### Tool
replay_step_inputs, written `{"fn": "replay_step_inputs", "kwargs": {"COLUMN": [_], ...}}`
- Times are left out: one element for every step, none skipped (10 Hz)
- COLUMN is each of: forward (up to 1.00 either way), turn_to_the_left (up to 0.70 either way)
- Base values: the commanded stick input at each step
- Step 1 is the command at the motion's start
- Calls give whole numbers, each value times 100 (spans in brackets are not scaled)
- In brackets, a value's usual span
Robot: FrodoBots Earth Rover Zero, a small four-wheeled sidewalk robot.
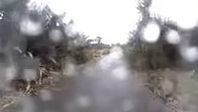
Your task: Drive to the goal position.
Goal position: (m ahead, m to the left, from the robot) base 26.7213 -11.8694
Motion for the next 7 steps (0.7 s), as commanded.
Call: {"fn": "replay_step_inputs", "kwargs": {"forward": [100,100,100,100,100,100,100], "turn_to_the_left": [-39,-40,-40,-40,-40,-40,-23]}}
